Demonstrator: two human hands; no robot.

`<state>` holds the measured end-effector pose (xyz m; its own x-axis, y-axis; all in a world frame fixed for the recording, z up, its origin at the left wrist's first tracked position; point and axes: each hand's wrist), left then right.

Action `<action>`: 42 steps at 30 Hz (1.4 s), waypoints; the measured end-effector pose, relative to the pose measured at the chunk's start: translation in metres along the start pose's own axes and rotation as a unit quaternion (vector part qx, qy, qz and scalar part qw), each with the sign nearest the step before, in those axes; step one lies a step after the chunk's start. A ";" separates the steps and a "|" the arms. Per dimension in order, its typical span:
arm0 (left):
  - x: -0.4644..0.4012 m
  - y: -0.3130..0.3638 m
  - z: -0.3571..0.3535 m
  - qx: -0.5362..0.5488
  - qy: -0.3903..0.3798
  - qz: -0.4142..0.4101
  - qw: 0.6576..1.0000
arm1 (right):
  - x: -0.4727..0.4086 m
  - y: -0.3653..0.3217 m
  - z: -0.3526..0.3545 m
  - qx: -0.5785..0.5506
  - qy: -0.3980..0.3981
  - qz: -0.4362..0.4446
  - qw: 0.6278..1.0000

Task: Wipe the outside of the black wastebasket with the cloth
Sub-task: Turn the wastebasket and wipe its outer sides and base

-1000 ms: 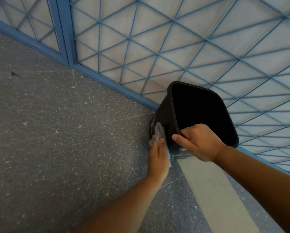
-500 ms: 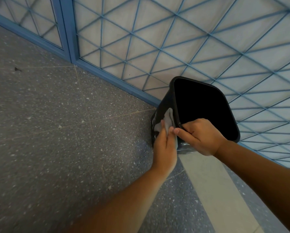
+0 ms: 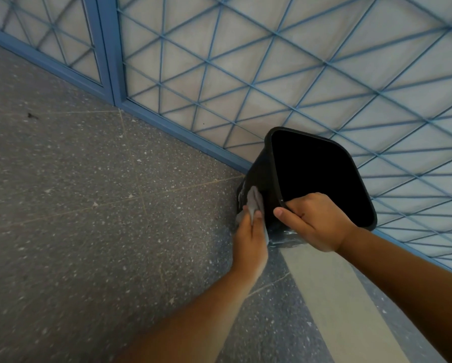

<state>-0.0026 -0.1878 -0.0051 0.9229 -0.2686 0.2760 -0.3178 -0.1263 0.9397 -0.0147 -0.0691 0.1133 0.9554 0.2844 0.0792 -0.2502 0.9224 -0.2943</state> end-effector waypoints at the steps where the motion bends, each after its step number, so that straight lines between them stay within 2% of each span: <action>1: 0.001 0.006 -0.004 0.008 -0.005 -0.011 1.000 | 0.000 0.000 0.000 -0.002 -0.001 0.003 1.000; 4: 0.009 0.010 -0.010 0.025 -0.038 -0.058 0.997 | 0.000 0.001 0.001 -0.007 -0.008 0.009 1.000; 9: -0.007 0.004 0.004 -0.010 -0.005 -0.046 0.999 | 0.001 0.000 0.001 -0.003 -0.003 0.002 1.000; 13: 0.006 0.005 -0.007 0.001 -0.036 -0.062 0.997 | 0.000 -0.001 0.002 -0.013 -0.005 0.003 1.000; 17: -0.005 0.000 -0.001 -0.007 0.017 -0.020 1.000 | 0.001 -0.001 0.002 -0.006 -0.003 -0.001 1.000; 22: 0.006 0.001 -0.003 -0.012 -0.025 -0.081 0.996 | 0.000 -0.002 0.003 -0.007 -0.005 0.002 1.000; 26: -0.008 0.000 0.004 -0.026 0.008 -0.052 0.998 | 0.001 -0.001 0.001 -0.007 -0.004 -0.004 1.000; 30: 0.013 -0.001 -0.005 -0.012 -0.040 -0.082 0.996 | 0.000 -0.001 0.002 0.002 -0.012 -0.002 1.000; 32: 0.006 -0.005 0.000 -0.043 -0.020 -0.079 0.996 | 0.002 0.000 0.002 0.004 -0.013 -0.007 1.000; 34: -0.008 -0.002 0.005 -0.050 0.008 -0.042 0.998 | 0.001 -0.001 0.002 0.005 -0.014 -0.012 1.000; 39: 0.010 0.007 -0.008 0.004 -0.041 -0.088 0.995 | 0.001 -0.003 0.003 0.000 -0.013 -0.006 1.000; 42: 0.009 -0.016 0.005 -0.080 -0.030 -0.079 0.993 | 0.002 -0.002 0.002 0.012 -0.025 -0.018 0.999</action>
<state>0.0098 -0.1931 -0.0186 0.9427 -0.3135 0.1141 -0.1268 -0.0202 0.9917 -0.0124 -0.0698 0.1164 0.9553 0.2623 0.1366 -0.2194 0.9382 -0.2675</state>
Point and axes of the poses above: each hand's wrist, its own x-axis away from the middle knuckle, its own z-axis out of the back of the hand, y = z × x, and after that the axes turned 9 degrees about -x, right-handed
